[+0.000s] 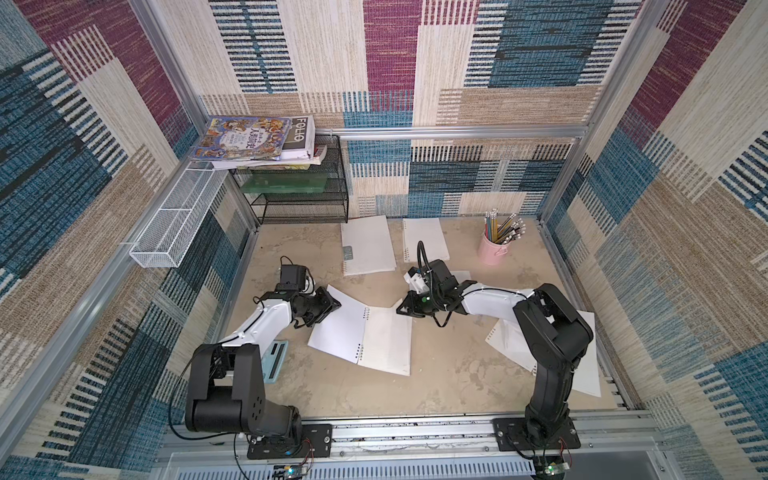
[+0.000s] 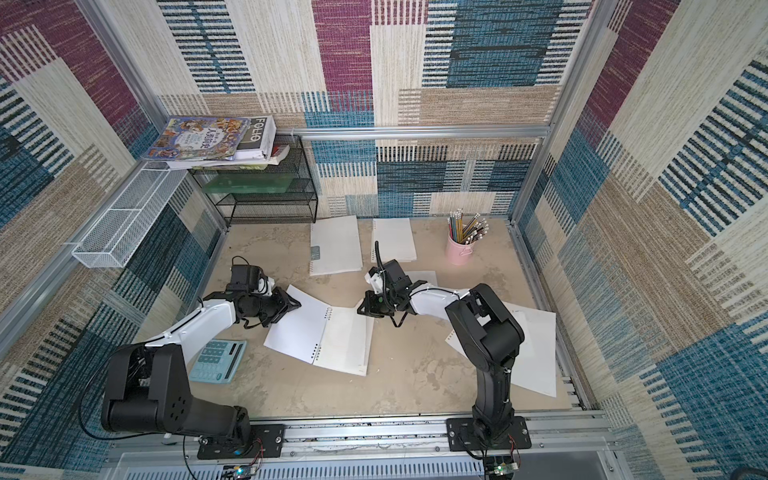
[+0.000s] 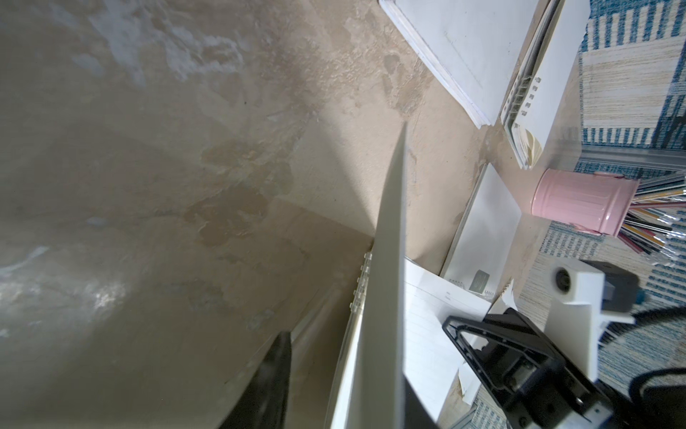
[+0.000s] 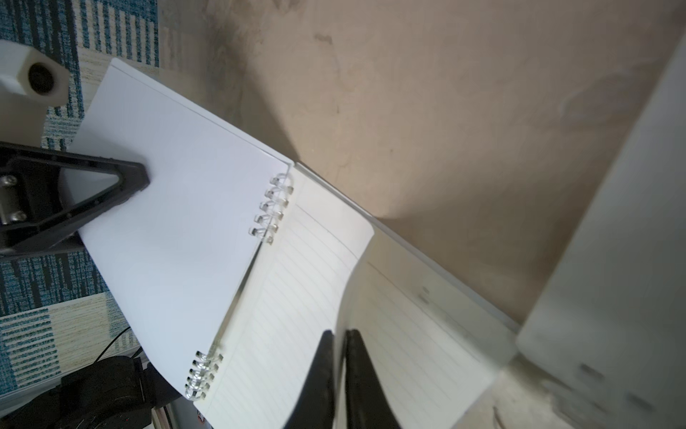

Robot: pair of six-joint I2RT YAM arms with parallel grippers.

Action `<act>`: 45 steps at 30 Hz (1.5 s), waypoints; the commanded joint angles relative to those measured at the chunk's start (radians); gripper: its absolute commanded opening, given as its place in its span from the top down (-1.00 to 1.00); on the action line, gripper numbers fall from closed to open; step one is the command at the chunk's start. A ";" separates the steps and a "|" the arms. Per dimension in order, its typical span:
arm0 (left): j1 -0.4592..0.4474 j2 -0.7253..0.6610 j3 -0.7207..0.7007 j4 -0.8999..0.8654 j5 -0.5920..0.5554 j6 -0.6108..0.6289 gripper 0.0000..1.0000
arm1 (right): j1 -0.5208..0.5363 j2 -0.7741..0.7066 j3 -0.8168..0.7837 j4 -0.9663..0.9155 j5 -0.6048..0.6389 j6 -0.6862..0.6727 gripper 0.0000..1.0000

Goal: Tear off pages from different notebooks
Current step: Tear off the paper from the notebook.

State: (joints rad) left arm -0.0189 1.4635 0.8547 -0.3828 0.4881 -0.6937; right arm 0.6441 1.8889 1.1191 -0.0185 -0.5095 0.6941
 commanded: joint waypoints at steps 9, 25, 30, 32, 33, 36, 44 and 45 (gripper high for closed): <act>-0.024 0.068 0.074 -0.095 -0.053 0.010 0.60 | 0.128 -0.025 0.119 -0.086 0.124 -0.275 1.00; -0.056 0.148 0.154 -0.226 -0.169 -0.015 1.00 | 0.351 -0.059 0.182 -0.147 -0.006 -0.652 1.00; -0.056 0.160 0.175 -0.246 -0.189 -0.015 1.00 | 0.371 -0.125 0.186 -0.199 -0.200 -0.730 1.00; -0.056 0.163 0.180 -0.248 -0.196 -0.015 1.00 | 0.375 -0.136 0.211 -0.254 -0.282 -0.762 1.00; -0.056 0.164 0.182 -0.253 -0.200 -0.012 1.00 | 0.376 -0.140 0.220 -0.274 -0.323 -0.772 1.00; -0.056 0.171 0.187 -0.256 -0.209 -0.013 1.00 | 0.375 -0.161 0.242 -0.316 -0.414 -0.786 1.00; -0.055 0.182 0.182 -0.257 -0.216 -0.015 1.00 | 0.271 -0.301 0.277 -0.300 -0.533 -0.723 1.00; -0.055 0.181 0.184 -0.262 -0.219 -0.013 1.00 | 0.251 -0.328 0.266 -0.279 -0.523 -0.705 1.00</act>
State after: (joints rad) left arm -0.0761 1.6432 1.0359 -0.6277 0.3046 -0.7086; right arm 0.9279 1.6138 1.3975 -0.3550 -0.9447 -0.0402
